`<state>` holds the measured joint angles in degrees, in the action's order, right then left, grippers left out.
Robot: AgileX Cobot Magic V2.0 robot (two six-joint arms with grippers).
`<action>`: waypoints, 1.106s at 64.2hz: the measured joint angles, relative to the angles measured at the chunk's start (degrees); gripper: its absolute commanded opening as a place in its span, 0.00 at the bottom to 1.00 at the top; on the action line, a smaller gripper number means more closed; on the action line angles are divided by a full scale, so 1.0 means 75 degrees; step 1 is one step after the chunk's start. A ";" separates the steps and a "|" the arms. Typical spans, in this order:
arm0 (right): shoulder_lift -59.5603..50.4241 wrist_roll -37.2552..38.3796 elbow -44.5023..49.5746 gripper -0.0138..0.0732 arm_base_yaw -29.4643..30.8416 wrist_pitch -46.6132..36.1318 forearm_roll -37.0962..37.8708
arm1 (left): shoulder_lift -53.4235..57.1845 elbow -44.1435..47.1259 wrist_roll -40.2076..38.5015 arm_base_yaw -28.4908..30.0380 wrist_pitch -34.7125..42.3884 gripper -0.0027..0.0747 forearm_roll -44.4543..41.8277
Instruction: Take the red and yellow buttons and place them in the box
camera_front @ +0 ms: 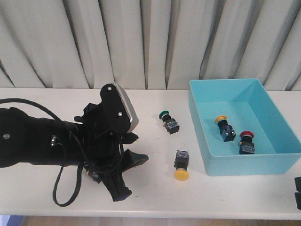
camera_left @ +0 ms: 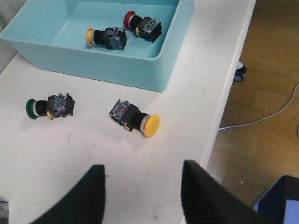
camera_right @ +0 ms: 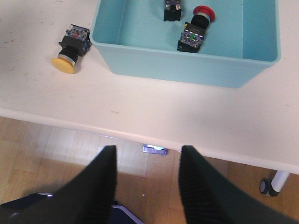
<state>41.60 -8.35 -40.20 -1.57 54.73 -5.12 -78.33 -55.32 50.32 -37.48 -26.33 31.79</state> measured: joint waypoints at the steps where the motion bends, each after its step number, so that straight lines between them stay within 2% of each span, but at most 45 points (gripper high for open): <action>1: 0.0000 0.0000 0.0000 0.35 0.0000 -0.0019 -0.0007 | 0.0000 0.0000 -0.0041 0.0000 0.0000 0.24 0.0000; 10: 0.0000 0.0000 0.0006 0.19 0.0000 -0.0189 -0.0126 | 0.0000 0.0000 -0.0216 0.0000 0.0000 0.02 0.0000; 13: 0.0000 0.0000 0.0006 0.14 0.0000 -0.0247 -0.0181 | 0.0000 0.0000 -0.0222 0.0000 0.0000 0.02 0.0000; 64: 0.0000 0.0000 0.0009 0.15 0.0000 -0.0106 -0.0264 | 0.0000 0.0000 -0.0242 0.0000 -0.0024 0.02 0.0000; 71: 0.0000 0.0000 0.0009 0.15 0.0000 -0.0106 -0.0272 | 0.0122 0.0000 -0.0807 0.0000 -0.0053 0.02 -0.0495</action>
<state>41.60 -8.35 -40.13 -1.57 53.93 -7.17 -77.42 -55.32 44.27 -37.48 -26.73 28.08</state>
